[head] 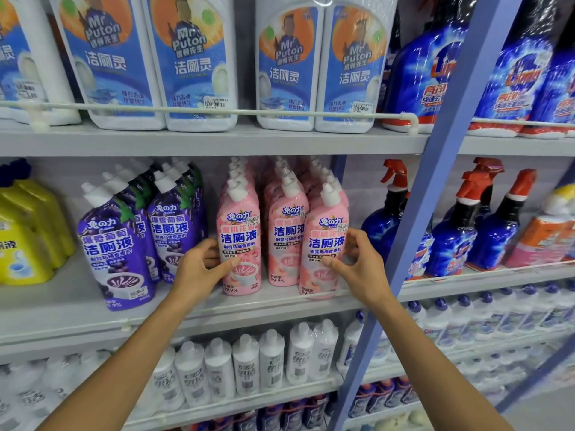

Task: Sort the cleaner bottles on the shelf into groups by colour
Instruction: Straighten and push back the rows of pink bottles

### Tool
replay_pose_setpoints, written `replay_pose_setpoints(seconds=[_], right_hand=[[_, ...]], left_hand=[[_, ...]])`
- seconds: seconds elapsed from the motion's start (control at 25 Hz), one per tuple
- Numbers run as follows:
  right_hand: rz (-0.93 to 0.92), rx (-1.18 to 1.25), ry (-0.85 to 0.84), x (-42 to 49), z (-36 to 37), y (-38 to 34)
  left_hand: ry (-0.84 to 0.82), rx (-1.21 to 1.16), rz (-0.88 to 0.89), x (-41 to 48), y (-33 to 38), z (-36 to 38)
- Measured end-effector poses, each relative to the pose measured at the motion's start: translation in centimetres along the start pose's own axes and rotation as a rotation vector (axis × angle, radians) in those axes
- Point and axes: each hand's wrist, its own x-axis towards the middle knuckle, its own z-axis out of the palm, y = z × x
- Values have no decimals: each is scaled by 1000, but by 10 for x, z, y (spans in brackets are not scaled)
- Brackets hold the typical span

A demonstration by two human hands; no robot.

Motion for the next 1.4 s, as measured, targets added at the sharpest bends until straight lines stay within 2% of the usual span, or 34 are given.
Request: replay_pose_setpoints(seconds=[0.28,0.44,0.68,0.8,0.96,1.04,1.16,1.4], right_hand=[[13,55,-32,0,-7,-1],[2,181,1,10,-19,-15],[-54,284,142,60,-45,-56],[-13,260,120,89,-42,-65],[76,293,-73,108,-39,-64],[88,237,-113,114,-42,-59],[85,168,-138,120,-44,-55],[96,198,-127,122,-41,-54]], left_hand=[[16,-52,-32,-4,9,2],[64,-93,-44,1,26,-3],[206,-153,96,37,86,-16],[150,-160,138,58,112,-18],[27,-106,77,63,114,-16],[6,-88,66,61,112,-17],[-53,-36,48,61,112,-23],[-131,57,-81,60,104,-29]])
